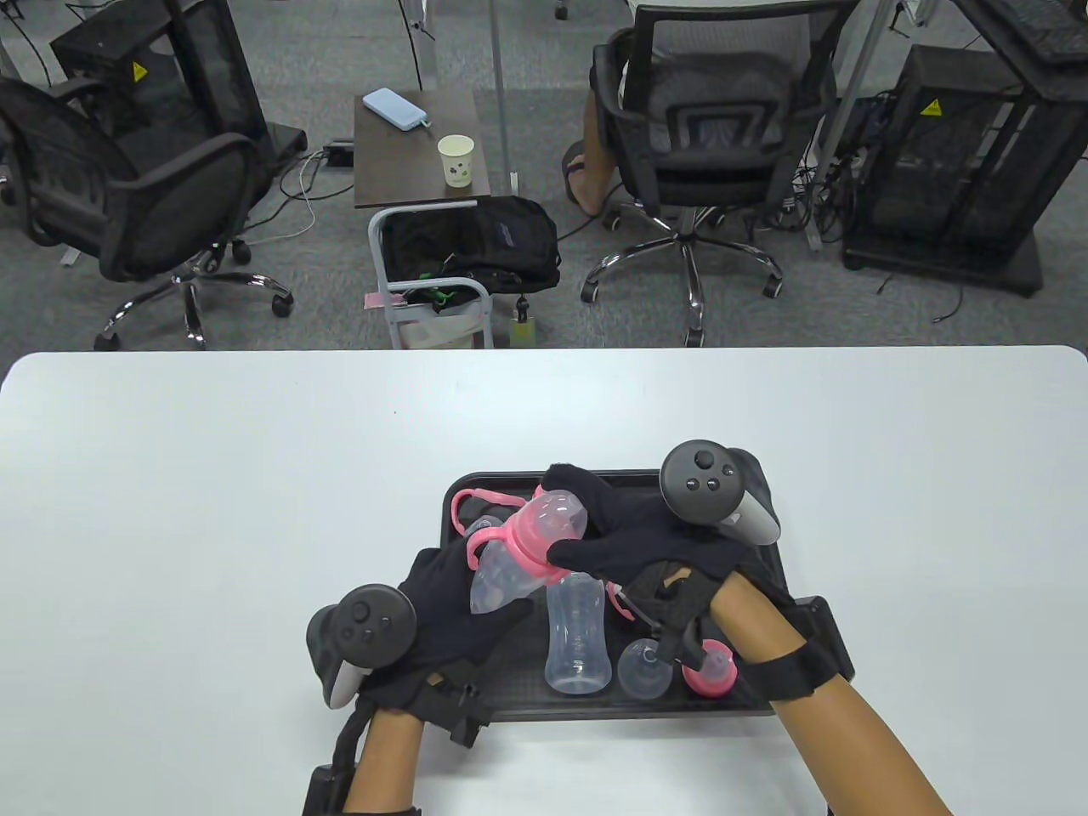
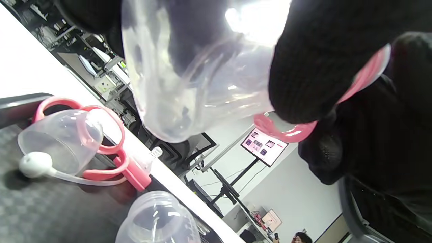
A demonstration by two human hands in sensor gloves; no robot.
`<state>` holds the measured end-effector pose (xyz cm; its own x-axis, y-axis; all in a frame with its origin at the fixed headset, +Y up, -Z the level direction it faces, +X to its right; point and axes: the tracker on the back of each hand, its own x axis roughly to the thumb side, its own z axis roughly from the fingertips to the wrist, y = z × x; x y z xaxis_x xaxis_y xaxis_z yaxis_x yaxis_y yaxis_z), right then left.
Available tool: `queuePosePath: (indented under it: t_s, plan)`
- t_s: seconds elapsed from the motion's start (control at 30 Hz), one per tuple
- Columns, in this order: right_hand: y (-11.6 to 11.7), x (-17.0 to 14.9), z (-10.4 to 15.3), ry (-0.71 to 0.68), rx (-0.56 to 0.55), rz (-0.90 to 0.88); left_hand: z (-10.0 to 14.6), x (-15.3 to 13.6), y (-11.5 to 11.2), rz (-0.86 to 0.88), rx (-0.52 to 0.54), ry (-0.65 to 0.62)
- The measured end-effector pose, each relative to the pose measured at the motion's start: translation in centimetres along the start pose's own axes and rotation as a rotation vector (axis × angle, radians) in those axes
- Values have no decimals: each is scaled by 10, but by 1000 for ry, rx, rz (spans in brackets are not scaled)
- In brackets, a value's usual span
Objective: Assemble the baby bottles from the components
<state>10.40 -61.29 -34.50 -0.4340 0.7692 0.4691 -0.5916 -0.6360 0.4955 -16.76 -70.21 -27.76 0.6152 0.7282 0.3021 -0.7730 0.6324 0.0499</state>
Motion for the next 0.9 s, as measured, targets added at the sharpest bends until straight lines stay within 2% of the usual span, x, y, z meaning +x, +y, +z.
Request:
queuePosePath:
  t_s: [0.1, 0.27, 0.33, 0.5, 0.67, 0.77, 0.9]
  plan:
    - [-7, -5, 18, 12, -60, 115, 0, -1, 1, -15, 17, 26]
    - [-19, -19, 56, 82, -163, 406, 3, -13, 10, 49, 119, 82]
    - [-23, -28, 72, 123, -170, 444, 4, -19, 16, 60, 164, 119]
    - [-33, -59, 115, 188, -266, 374, 7, -43, 36, 65, 252, 220]
    - [-40, -93, 151, 265, -348, 304, -3, -75, 57, 95, 294, 359]
    - [-42, -113, 172, 301, -421, 261, -17, -95, 61, 96, 268, 438]
    - [-46, -132, 187, 359, -446, 218, -34, -118, 56, 64, 250, 516]
